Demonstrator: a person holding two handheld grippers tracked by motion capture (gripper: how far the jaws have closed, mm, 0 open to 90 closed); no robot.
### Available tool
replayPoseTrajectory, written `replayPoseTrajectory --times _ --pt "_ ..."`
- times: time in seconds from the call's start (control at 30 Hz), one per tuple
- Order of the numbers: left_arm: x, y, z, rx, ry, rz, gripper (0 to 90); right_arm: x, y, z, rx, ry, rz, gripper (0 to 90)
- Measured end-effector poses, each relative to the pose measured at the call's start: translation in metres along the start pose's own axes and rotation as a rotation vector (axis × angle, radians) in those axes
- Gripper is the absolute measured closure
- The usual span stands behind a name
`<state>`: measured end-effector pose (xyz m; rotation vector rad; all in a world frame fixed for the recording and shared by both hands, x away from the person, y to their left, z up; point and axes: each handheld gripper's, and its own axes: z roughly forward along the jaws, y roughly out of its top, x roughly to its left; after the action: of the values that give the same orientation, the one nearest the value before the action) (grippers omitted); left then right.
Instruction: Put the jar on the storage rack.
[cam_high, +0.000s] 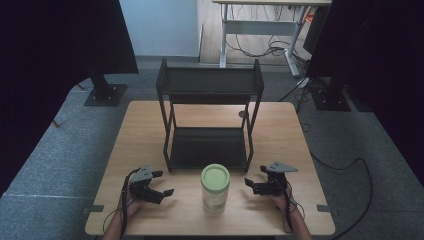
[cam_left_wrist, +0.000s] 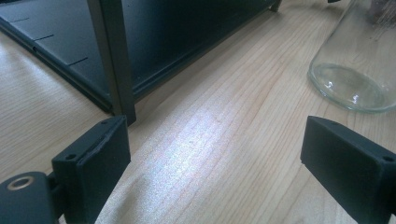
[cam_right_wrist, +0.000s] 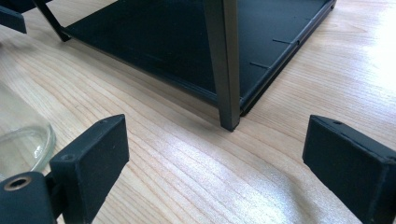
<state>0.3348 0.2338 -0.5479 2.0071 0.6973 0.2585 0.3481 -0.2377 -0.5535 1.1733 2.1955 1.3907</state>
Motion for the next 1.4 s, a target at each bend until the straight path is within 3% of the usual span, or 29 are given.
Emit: replayPoseTrajectory --times 0.33,0.47,0.77,0.87,1.17,1.4 --pt "0.000 0.000 0.001 0.008 0.004 0.003 8.1 0.003 -0.001 -0.002 -0.009 -0.017 -0.021 5.8" --pt "-0.001 0.000 0.001 0.010 0.006 0.003 8.2 0.006 -0.002 -0.003 -0.024 -0.054 -0.021 3.6" --pt "-0.002 0.001 0.002 0.021 0.018 0.009 7.7 0.015 -0.004 -0.004 -0.002 -0.043 -0.041 5.3" --pt "-0.002 0.001 0.002 0.021 0.016 0.009 7.5 0.017 -0.005 -0.005 -0.017 -0.035 -0.011 5.7" --pt "-0.001 0.001 0.002 0.022 0.009 0.007 7.5 0.022 -0.005 -0.005 -0.023 -0.028 -0.022 5.8" --pt "-0.002 0.001 0.002 0.023 0.009 0.009 7.5 0.029 0.002 -0.017 -0.064 -0.005 -0.021 6.2"
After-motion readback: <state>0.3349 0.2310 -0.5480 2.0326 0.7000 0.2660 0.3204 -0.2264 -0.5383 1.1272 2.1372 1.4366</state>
